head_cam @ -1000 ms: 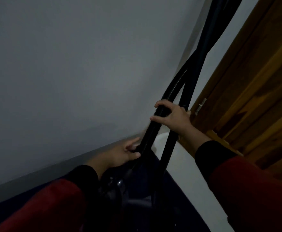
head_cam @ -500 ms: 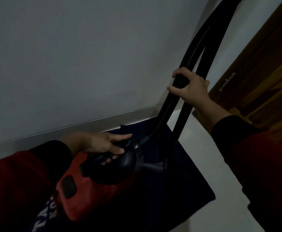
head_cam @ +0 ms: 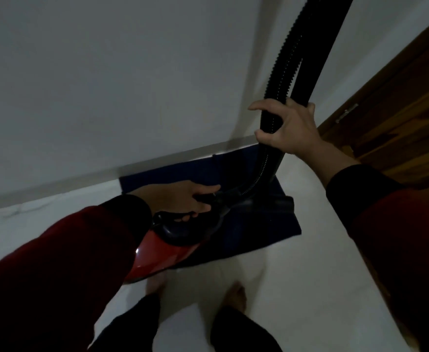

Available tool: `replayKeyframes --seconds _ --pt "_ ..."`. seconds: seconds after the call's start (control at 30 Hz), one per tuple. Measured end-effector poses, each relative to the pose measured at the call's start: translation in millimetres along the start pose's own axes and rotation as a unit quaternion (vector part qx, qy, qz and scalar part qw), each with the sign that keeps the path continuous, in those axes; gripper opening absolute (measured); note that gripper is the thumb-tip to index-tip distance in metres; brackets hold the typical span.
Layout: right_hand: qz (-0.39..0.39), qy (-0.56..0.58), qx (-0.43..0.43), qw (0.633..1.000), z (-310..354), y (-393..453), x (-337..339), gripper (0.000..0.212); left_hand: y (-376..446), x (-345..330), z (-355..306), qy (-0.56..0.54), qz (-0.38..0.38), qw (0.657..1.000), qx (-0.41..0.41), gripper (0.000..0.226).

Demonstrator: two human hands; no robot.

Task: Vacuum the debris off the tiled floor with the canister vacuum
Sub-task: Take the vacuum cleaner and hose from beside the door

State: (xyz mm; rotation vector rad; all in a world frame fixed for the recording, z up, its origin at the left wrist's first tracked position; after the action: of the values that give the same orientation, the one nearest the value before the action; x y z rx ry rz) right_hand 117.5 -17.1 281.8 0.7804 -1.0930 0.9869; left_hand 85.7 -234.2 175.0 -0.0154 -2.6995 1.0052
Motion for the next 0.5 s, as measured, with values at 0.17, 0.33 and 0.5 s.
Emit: replayKeyframes --seconds 0.17,0.33,0.5 --pt "0.05 -0.013 -0.001 0.999 105.2 -56.5 51.7 0.065 -124.4 -18.7 -2.5 0.02 -0.019 0.999 -0.019 0.061" --pt "0.113 -0.025 -0.008 0.993 207.9 -127.6 68.1 0.072 -234.6 -53.9 28.6 0.035 -0.004 0.999 -0.037 0.058" --pt "0.153 -0.044 -0.007 0.987 300.7 -204.5 57.8 0.075 -319.4 -103.2 78.7 0.031 -0.007 0.998 -0.048 0.058"
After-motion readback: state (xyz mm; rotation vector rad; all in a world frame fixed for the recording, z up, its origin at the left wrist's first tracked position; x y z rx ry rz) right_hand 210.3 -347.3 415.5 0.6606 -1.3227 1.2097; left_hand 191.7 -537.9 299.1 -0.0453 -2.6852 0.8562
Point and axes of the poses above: each hand's wrist, its own y-axis towards the middle knuckle, its own x-axis out of the back of the hand, z = x × y, the point moved 6 cm from there along y, towards the middle knuckle, and after that the axes turned 2 degrees about -x, right-handed, at the moved point
